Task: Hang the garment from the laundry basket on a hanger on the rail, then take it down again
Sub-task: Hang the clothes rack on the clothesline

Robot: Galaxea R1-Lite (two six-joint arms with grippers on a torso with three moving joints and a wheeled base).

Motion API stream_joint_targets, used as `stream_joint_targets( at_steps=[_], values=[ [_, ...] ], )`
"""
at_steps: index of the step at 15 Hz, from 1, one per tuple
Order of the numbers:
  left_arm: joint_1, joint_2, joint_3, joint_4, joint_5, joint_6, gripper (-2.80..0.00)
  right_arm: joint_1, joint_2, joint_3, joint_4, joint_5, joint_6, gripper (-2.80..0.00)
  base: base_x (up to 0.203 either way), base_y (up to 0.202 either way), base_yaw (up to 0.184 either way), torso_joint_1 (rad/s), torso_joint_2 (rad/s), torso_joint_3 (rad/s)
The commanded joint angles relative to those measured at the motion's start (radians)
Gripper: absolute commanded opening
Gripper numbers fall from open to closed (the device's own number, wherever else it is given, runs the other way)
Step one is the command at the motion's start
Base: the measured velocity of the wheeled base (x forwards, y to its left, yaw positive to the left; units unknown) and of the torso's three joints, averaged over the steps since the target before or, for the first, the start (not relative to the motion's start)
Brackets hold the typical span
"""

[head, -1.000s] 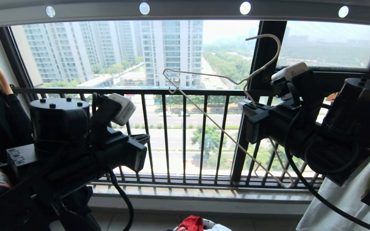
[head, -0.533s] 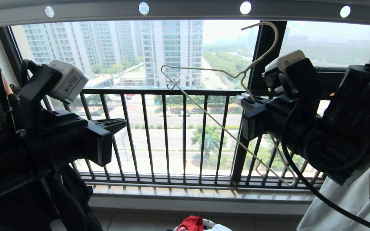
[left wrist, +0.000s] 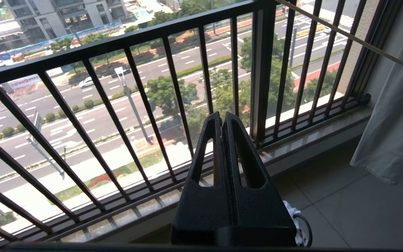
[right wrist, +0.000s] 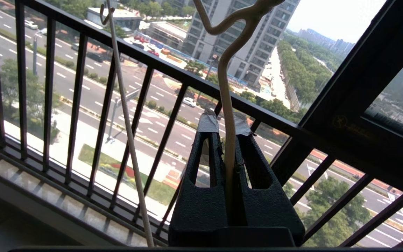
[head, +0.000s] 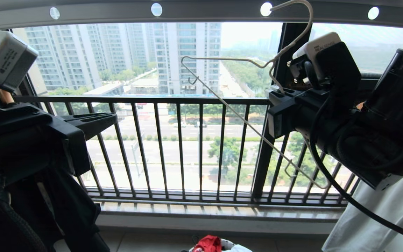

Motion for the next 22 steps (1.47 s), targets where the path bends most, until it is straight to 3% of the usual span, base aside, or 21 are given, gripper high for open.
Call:
stream_joint_targets(
  at_steps=[1,10,22],
  values=[
    [0.0,-0.013,-0.003,-0.001,0.003,0.001,-2.8,0.001,-0.001,-0.013,-0.004,-0.004,-0.009,-2.8,0.0,0.0,0.0,0.0,0.0,0.0],
    [0.0,-0.042,-0.011,-0.003,0.002,0.001,-2.8,-0.048,0.06,-0.106,0.036,-0.013,-0.037,-2.8,0.0,0.0,0.0,0.0,0.0,0.0],
    [0.0,-0.091,-0.026,-0.003,0.001,0.0,-2.8,-0.074,0.138,-0.248,0.147,-0.096,-0.062,-2.8,0.0,0.0,0.0,0.0,0.0,0.0]
  ],
)
